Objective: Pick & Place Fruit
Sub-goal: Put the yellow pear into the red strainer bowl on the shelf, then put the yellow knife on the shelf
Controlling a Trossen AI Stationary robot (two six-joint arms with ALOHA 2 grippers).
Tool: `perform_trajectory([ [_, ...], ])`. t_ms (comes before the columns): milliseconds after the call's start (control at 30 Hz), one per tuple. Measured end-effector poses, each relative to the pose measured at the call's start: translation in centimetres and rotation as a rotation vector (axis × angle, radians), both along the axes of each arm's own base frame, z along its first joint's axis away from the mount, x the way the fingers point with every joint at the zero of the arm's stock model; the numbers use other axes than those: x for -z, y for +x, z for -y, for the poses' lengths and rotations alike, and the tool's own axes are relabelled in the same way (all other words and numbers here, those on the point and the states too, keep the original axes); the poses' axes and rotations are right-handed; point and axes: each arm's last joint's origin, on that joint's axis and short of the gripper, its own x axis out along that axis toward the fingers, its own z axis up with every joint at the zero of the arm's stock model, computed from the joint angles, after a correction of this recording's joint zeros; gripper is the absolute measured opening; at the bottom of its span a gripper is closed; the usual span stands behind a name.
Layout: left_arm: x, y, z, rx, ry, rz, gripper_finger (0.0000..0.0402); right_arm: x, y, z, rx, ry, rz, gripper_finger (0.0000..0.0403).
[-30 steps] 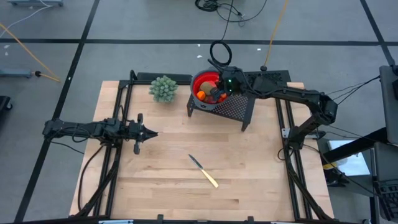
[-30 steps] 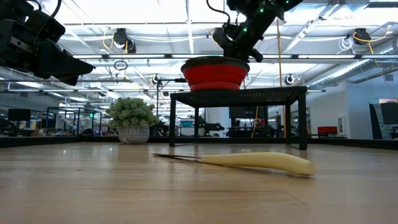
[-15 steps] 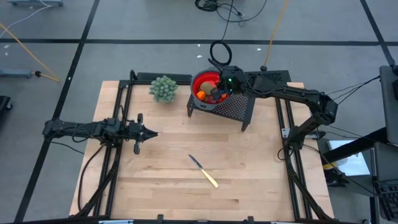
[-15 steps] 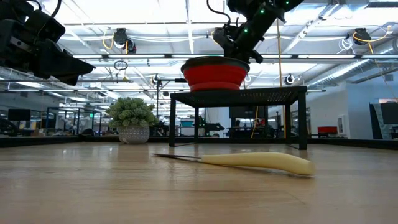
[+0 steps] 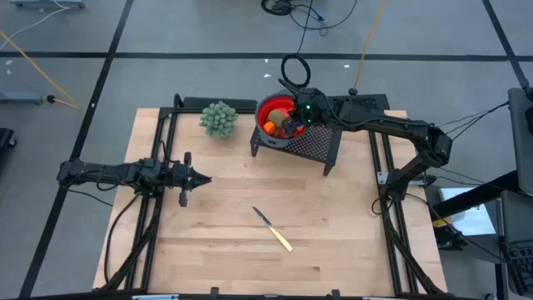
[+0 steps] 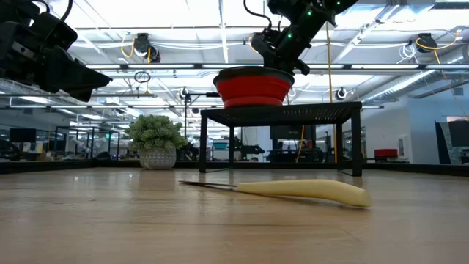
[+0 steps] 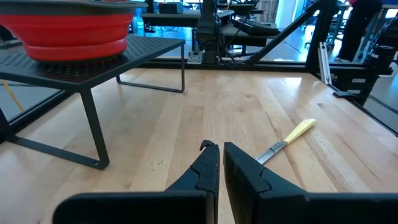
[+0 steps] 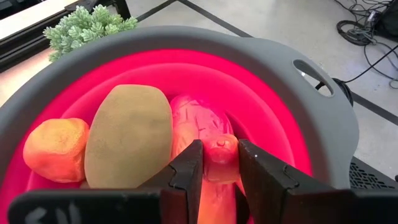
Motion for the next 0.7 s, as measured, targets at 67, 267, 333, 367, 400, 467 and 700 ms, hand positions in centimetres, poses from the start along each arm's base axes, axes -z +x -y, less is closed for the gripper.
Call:
perform_trajectory([
  [67, 0.00, 0.00, 0.00, -0.001, -0.002, 0.000, 0.0026, 0.00, 0.00, 0.00, 0.000, 0.000, 0.000, 0.0091],
  [267, 0.00, 0.00, 0.00, 0.000, -0.002, 0.000, 0.0026, 0.00, 0.00, 0.00, 0.000, 0.000, 0.000, 0.0104],
  [333, 0.00, 0.00, 0.00, -0.001, -0.002, 0.000, 0.0026, 0.00, 0.00, 0.00, 0.003, 0.003, 0.003, 0.0119],
  [367, 0.00, 0.00, 0.00, -0.001, -0.002, 0.000, 0.0026, 0.00, 0.00, 0.00, 0.003, 0.003, 0.003, 0.0126],
  [400, 0.00, 0.00, 0.00, -0.001, -0.002, 0.000, 0.0026, 0.00, 0.00, 0.00, 0.003, 0.003, 0.003, 0.0133],
  [467, 0.00, 0.00, 0.00, 0.000, -0.002, 0.000, 0.0026, 0.00, 0.00, 0.00, -0.001, -0.001, -0.001, 0.0145],
  [700, 0.00, 0.00, 0.00, 0.000, -0.002, 0.000, 0.0026, -0.60, -0.13, -0.18, -0.020, -0.029, 0.014, 0.0157],
])
